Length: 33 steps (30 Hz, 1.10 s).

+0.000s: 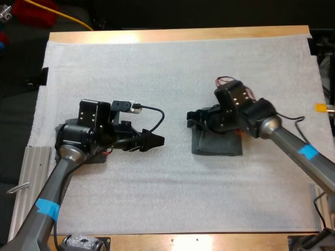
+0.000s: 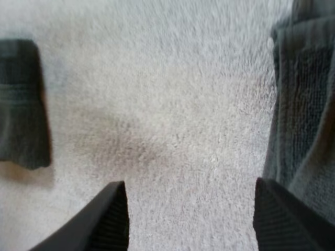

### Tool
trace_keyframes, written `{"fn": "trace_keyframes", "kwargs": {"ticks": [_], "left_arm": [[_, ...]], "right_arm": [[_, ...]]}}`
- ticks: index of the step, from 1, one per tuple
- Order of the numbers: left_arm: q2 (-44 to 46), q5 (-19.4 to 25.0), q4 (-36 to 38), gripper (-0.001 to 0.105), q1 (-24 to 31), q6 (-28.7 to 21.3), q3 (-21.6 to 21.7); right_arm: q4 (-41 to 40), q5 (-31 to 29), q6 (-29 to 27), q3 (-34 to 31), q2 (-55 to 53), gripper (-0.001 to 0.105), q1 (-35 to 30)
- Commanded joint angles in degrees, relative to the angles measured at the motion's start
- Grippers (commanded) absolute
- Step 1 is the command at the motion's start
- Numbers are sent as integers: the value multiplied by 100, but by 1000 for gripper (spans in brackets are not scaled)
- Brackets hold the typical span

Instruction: Pick towel from pile, fold and stack

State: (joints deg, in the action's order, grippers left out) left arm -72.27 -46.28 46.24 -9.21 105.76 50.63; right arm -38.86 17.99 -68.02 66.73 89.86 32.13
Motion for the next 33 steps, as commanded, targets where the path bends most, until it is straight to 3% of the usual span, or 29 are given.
{"fn": "trace_keyframes", "kwargs": {"ticks": [1,9,15,17,21,27,29,33], "left_arm": [[50,-119,-19,68,8,-27,40],[50,-119,-19,68,8,-27,40],[50,-119,-19,68,8,-27,40],[50,-119,-26,68,8,-27,40],[50,-119,-137,72,8,12,40],[50,-104,-736,72,-194,573,40],[50,33,-922,72,-369,745,40],[50,910,-1192,72,-864,1023,40]], "right_arm": [[-260,-252,-168,47,-232,52,7],[-1020,-912,-682,47,-1112,52,7],[-1358,-1028,-1021,47,-1679,53,7],[-1511,-1028,-1215,47,-1840,57,7],[-1768,-1039,-1447,47,-2098,75,7],[-1909,-1047,-1468,47,-2255,78,7],[-1936,-1047,-1467,47,-2254,78,7],[-1985,-1047,-1467,47,-2254,78,7]]}}
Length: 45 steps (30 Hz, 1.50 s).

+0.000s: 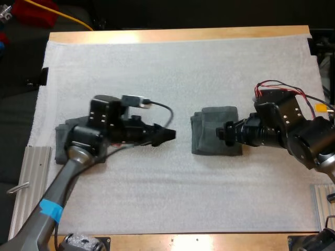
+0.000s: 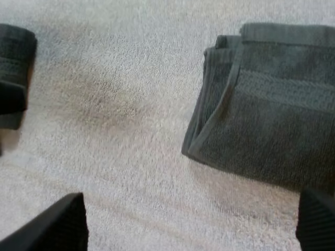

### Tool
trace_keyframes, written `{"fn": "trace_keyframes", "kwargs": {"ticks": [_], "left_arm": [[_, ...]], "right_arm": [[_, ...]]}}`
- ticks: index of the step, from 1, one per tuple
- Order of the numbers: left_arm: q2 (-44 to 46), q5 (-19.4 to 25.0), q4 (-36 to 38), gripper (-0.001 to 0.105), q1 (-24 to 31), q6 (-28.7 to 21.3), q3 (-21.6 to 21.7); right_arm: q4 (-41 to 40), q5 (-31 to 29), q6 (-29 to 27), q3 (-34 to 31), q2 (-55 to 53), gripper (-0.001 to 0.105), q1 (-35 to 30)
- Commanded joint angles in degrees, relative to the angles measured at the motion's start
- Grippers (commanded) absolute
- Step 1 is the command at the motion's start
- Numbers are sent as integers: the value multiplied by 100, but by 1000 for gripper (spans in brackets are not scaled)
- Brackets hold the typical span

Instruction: Pick towel from pile, fold and stack

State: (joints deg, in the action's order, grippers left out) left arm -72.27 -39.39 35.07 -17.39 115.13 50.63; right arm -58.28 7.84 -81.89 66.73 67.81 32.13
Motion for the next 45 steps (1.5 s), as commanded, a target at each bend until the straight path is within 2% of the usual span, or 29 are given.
{"fn": "trace_keyframes", "kwargs": {"ticks": [1,3,8,14,17,20,34,45], "left_arm": [[50,448,-102,72,-148,122,40],[-2,753,-256,72,-319,295,40],[-265,780,-659,72,-346,701,40],[-841,496,-796,72,-346,799,40],[-1160,136,-1074,72,-346,1057,40],[-1411,-27,-1364,72,-346,1276,40],[-2376,-40,-1874,72,-358,1643,58],[-2966,-146,-1824,72,-425,2007,542]], "right_arm": [[-53,-33,-80,47,-50,78,7],[-63,-33,-80,47,-50,78,7],[-63,-33,-80,47,-50,78,7],[-69,4,-130,47,-50,78,7],[-87,37,-231,47,-50,78,7],[-87,49,-298,47,-50,78,7],[-87,49,-316,47,-50,78,7],[-87,49,-316,47,-50,78,7]]}}
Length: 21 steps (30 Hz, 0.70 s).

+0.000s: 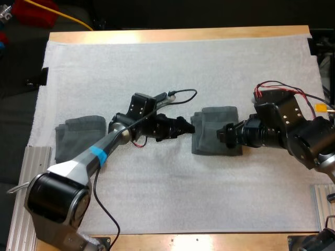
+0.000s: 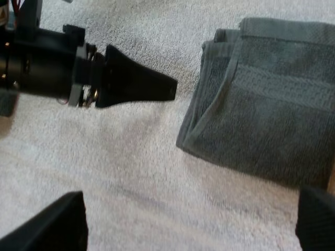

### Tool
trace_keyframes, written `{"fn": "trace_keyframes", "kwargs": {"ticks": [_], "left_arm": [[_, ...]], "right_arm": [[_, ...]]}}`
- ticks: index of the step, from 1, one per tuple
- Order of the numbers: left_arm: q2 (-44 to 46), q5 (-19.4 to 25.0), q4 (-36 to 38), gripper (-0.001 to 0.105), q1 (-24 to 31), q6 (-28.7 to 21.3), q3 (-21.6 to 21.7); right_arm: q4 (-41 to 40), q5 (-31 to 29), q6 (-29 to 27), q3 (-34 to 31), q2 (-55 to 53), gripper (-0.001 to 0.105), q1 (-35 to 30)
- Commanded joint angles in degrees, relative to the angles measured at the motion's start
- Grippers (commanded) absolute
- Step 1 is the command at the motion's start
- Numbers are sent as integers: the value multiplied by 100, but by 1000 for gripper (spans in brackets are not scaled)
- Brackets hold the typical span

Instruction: Pick towel from pile, fold and stack

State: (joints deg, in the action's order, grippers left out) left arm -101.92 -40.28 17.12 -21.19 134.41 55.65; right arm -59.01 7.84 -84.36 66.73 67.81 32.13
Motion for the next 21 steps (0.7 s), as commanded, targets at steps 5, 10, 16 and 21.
{"fn": "trace_keyframes", "kwargs": {"ticks": [5,10,16,21], "left_arm": [[-309,110,626,72,-191,120,464],[-547,196,1246,72,-277,120,916],[-881,262,2000,71,-472,120,1392],[-1003,245,2139,71,-643,120,1642]], "right_arm": [[-14,49,-68,47,-50,78,7],[-14,49,-68,47,-50,78,7],[-14,49,-68,47,-50,78,7],[-14,49,-68,47,-50,78,7]]}}
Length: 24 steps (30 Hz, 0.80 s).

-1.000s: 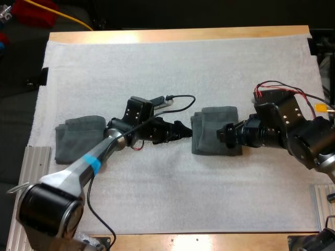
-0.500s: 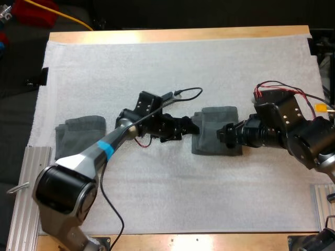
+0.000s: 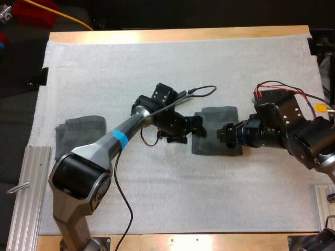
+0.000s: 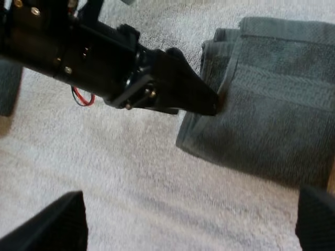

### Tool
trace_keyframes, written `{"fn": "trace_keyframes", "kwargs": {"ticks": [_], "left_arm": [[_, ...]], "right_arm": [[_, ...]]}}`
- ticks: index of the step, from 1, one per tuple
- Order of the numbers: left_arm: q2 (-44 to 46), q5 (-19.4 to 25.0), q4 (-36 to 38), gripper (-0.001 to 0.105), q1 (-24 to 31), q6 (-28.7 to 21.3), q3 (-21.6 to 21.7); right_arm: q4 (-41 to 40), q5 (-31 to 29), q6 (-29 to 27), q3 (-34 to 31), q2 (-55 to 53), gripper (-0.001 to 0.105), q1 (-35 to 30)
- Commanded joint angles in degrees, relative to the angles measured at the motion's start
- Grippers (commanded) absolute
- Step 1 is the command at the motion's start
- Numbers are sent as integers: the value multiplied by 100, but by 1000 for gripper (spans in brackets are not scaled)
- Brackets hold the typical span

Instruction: Pick towel from pile, fold and stack

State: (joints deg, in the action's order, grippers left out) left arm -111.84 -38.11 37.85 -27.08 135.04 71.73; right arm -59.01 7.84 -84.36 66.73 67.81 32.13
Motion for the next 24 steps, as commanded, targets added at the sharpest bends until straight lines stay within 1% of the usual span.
{"fn": "trace_keyframes", "kwargs": {"ticks": [1,10,13,15,17,24], "left_arm": [[-13,28,58,71,-88,58,51],[-14,-113,-48,71,-293,58,81],[-14,-279,-133,71,-306,58,81],[-50,-544,-258,69,-331,67,81],[-134,-835,-428,65,-378,215,81],[-155,-831,-514,42,-405,250,130]], "right_arm": [[-14,49,-68,47,-50,78,7],[-14,49,-68,47,-50,78,7],[-14,49,-68,47,-59,78,7],[-14,49,-68,47,-63,78,7],[-14,49,-68,47,-63,78,7],[-14,49,-68,47,-63,78,7]]}}
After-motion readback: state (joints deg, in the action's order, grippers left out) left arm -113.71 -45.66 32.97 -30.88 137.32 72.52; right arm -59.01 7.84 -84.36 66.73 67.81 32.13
